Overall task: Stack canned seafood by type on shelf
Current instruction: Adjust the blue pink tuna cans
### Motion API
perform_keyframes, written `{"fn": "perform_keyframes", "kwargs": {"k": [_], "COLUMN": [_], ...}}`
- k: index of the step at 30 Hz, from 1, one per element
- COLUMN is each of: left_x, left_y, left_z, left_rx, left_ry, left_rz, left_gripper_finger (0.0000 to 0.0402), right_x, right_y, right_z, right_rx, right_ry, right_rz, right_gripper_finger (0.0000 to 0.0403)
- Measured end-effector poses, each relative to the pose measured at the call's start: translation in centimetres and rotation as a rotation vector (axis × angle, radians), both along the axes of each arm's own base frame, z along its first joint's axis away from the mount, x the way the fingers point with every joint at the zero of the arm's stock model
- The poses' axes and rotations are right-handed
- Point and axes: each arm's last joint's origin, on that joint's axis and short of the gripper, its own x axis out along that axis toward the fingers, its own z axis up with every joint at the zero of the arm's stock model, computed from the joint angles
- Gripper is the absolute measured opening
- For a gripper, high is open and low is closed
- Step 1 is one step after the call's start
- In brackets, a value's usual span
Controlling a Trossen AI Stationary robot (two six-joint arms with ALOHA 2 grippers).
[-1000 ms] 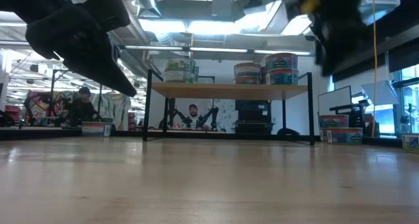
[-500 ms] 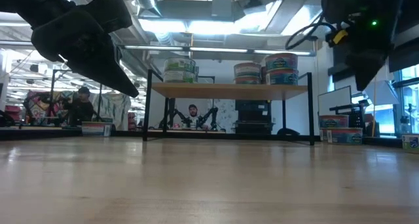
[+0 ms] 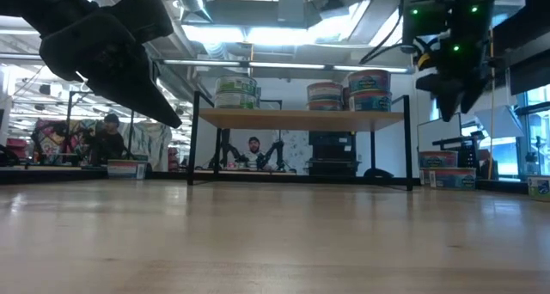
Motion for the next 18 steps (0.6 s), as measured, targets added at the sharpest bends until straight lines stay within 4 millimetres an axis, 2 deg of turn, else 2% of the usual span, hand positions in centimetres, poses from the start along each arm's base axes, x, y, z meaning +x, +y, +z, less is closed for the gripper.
{"fn": "perform_keyframes", "kwargs": {"k": [5,14,16,18], "left_x": [0.0,0.0,0.0,0.0], "left_y": [0.0,0.0,0.0,0.0], "left_z": [0.0,0.0,0.0,0.0], "left_rx": [-0.008,-0.003,-0.006,-0.012], "left_ry": [-0.001,0.001,0.000,-0.003], "left_rz": [0.008,0.003,0.006,0.011], "left_gripper_finger": [0.0005,0.0005,0.0005,0.0005], "right_x": [-0.4,-1.4,-1.7,-1.8], "right_y": [-0.7,-3.0,-3.5,-4.1], "right_z": [-0.2,-2.7,-3.3,-3.8], "right_rx": [0.005,-0.041,-0.047,-0.067], "right_ry": [0.012,-0.015,-0.023,-0.056], "right_rz": [-0.020,-0.134,-0.160,-0.183], "right_gripper_finger": [0.0179,0.0035,0.0011,0.0006]}}
